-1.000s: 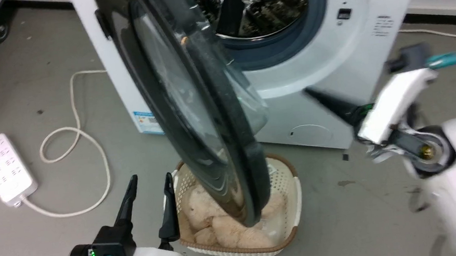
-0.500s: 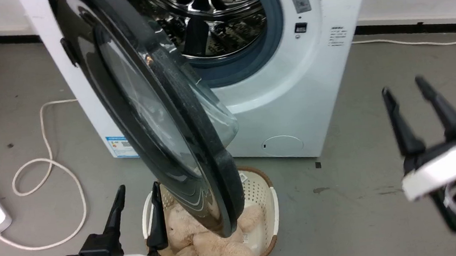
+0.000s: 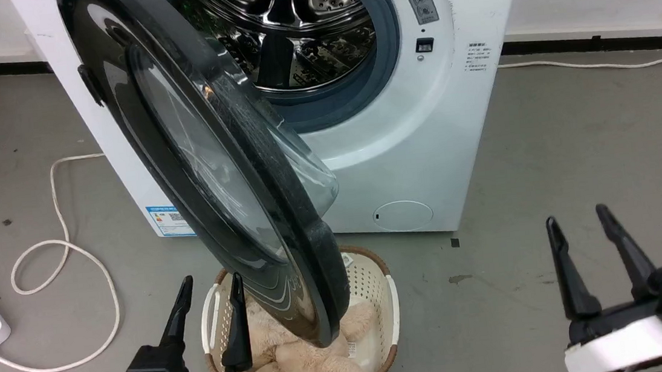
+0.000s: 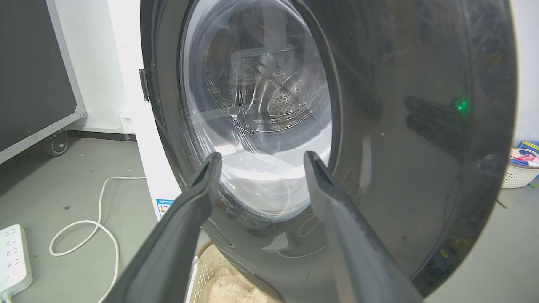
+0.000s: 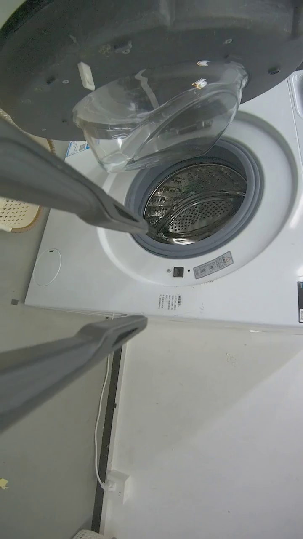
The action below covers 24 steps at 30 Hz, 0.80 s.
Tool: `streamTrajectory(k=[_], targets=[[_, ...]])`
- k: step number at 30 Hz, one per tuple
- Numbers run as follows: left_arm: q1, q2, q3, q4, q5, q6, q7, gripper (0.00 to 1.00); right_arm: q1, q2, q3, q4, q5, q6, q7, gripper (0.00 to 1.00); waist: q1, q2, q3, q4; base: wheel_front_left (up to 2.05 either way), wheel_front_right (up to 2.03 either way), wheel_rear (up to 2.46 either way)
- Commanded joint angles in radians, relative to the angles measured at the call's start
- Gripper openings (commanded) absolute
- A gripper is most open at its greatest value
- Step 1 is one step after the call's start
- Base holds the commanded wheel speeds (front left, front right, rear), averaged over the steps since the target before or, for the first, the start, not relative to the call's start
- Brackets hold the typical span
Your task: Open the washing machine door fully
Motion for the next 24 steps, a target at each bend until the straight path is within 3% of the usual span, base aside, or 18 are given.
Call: streamTrajectory(k=[1,5,6,7,11,19,24], targets=[[0.012,0.002,-0.004,-0.002,0.003,0.0,-0.005,1.0,0.015,0.006,-0.002,-0.005,-0.005,0.001,-0.006,1.0,-0.0001,-0.0001,0.001,0.001,0.0,0.0,0.0],[0.008,0.001,-0.009,-0.002,0.002,-0.002,-0.005,1.0,0.02,0.011,0.0,-0.003,-0.009,0.001,-0.01,1.0,-0.0001,-0.0001,-0.001,0.0,0.0,0.0,0.0],[0.008,0.001,-0.013,-0.001,0.002,-0.007,-0.005,0.33,0.02,0.012,0.001,-0.002,-0.008,0.001,-0.011,1.0,-0.0001,-0.0001,-0.003,0.0,0.0,0.0,0.0],[0.006,0.001,-0.015,-0.005,0.003,-0.012,-0.005,0.0,0.019,0.013,0.002,-0.002,-0.008,0.001,-0.011,1.0,-0.0001,-0.0001,-0.005,-0.001,0.0,0.0,0.0],[0.004,0.0,-0.008,-0.046,-0.007,-0.021,-0.005,0.0,0.018,0.013,-0.001,0.001,0.002,0.001,-0.011,1.0,-0.0001,-0.0001,-0.011,-0.001,0.0,0.0,0.0],[-0.079,-0.003,0.076,-0.28,-0.053,0.013,-0.005,0.0,0.024,0.014,-0.013,0.009,0.023,0.001,-0.013,1.0,-0.0001,-0.0001,-0.038,-0.003,0.0,0.0,0.0],[-0.18,-0.003,0.046,-0.403,-0.049,0.021,-0.005,0.0,0.023,0.014,-0.011,0.015,0.033,0.001,-0.013,1.0,-0.0001,-0.0001,-0.05,-0.006,0.0,0.0,0.0]])
